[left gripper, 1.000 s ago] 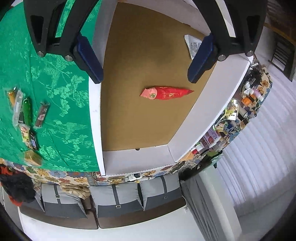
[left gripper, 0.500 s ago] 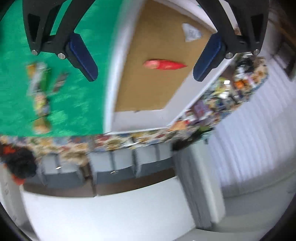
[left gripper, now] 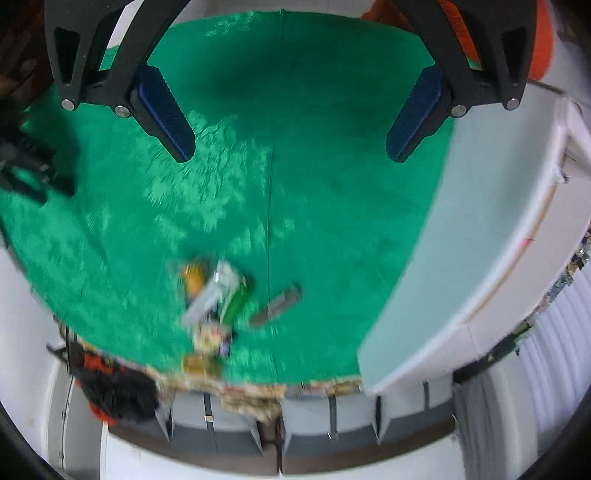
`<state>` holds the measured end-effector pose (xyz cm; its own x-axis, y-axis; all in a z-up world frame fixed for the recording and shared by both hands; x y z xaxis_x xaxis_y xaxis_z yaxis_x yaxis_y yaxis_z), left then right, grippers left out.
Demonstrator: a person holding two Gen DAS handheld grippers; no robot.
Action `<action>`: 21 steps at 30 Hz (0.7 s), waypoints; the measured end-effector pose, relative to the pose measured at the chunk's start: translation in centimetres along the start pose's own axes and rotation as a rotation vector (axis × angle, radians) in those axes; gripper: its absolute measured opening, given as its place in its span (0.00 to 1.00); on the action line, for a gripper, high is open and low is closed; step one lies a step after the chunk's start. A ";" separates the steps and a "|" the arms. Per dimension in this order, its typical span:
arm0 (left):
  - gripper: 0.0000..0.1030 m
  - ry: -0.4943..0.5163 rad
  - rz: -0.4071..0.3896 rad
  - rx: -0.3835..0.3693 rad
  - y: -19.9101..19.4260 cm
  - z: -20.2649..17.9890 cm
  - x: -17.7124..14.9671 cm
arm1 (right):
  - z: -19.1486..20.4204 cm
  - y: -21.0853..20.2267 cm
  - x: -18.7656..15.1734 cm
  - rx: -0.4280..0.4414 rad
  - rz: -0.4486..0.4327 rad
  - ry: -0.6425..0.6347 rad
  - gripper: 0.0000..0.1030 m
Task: Organize snacks
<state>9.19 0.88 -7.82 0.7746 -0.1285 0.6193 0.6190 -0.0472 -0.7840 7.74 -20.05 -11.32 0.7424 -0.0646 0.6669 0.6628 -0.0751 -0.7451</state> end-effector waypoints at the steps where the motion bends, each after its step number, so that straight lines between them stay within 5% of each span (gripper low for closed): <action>1: 1.00 0.006 0.009 0.000 0.5 -0.4 -0.4 | 0.0 0.0 0.0 -0.002 -0.003 -0.001 0.78; 10: 1.00 -0.034 0.064 0.007 3.8 0.6 -1.9 | 0.0 -0.1 -0.1 -0.008 -0.019 0.001 0.79; 21: 1.00 -0.058 0.035 -0.014 3.7 1.8 -2.2 | 0.3 -0.1 -0.3 0.012 -0.016 -0.012 0.83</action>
<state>10.06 2.79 -12.01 0.8019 -0.0725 0.5930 0.5902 -0.0574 -0.8052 7.45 -19.73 -11.44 0.7327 -0.0512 0.6786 0.6757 -0.0636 -0.7344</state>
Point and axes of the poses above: each gripper's, at about its wrist camera, not at the fingertips, and y roughly the way its jaws point, z to its left, x to its top, the point moved 5 cm from there along y, roughly the way its jaws point, and after that the axes turned 2 degrees about -z, right-handed, at the moved point
